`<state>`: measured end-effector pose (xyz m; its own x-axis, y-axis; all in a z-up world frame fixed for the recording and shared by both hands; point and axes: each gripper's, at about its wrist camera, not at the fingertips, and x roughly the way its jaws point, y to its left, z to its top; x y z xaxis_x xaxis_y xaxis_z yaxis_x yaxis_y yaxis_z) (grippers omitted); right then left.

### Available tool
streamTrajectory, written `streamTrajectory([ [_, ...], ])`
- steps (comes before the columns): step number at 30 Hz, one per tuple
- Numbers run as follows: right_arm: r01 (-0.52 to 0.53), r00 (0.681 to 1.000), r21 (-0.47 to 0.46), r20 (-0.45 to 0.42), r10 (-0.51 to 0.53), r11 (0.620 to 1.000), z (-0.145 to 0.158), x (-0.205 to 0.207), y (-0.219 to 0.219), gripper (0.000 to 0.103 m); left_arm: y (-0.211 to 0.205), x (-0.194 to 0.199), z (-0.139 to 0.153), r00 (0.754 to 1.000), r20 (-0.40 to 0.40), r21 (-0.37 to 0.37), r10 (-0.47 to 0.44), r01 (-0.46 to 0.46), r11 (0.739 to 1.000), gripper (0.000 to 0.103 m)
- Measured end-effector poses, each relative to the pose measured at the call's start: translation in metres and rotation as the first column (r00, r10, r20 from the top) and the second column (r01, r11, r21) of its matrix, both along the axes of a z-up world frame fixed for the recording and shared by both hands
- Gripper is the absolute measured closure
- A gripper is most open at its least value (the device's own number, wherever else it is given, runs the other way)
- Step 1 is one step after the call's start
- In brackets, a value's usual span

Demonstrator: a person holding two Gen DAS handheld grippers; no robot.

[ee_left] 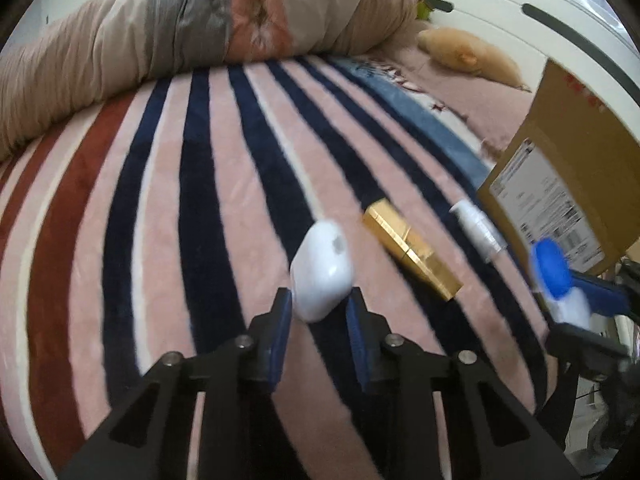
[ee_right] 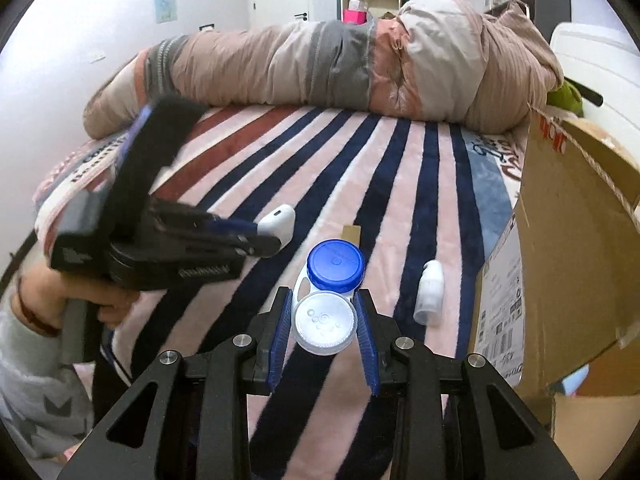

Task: Organize rigid objects
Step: 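Grasp the white earbud case with the left tool while the right tool grasps the lens case, then release the earbud case into the box with the left tool while the right tool releases the lens case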

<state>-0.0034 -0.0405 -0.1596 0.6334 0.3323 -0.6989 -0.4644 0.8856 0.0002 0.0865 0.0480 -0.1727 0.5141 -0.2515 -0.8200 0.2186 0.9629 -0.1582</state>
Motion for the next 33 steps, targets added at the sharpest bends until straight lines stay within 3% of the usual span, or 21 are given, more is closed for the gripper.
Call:
streamTrajectory([
  [5,0.004,1.0,0.008,-0.014,-0.004,1.0,-0.001,-0.009,-0.005,0.076,-0.003,0.002,-0.012,0.999,0.04,-0.005,0.022,-0.021,1.0,0.065],
  [10,0.016,1.0,0.003,-0.022,-0.016,1.0,-0.004,-0.006,-0.01,0.076,-0.015,0.014,-0.014,0.997,0.07,0.0,-0.022,0.022,1.0,0.036],
  [15,0.018,0.999,-0.001,-0.039,-0.018,1.0,-0.009,-0.001,-0.012,0.076,-0.019,0.025,-0.017,0.997,0.062,-0.031,-0.044,0.046,0.998,0.028],
  [20,0.021,0.999,-0.003,-0.046,-0.021,1.0,-0.012,0.004,-0.012,0.076,-0.027,0.033,-0.022,0.997,0.072,0.006,-0.04,0.039,0.999,0.03],
  [22,0.023,0.999,-0.005,-0.045,-0.023,1.0,-0.013,0.004,-0.01,0.076,-0.028,0.034,-0.022,0.996,0.075,0.013,-0.038,0.037,0.999,0.049],
  [33,0.007,1.0,0.001,-0.001,-0.007,1.0,0.002,-0.002,-0.006,0.076,-0.008,0.009,0.003,0.99,0.139,0.002,-0.005,0.005,1.0,0.048],
])
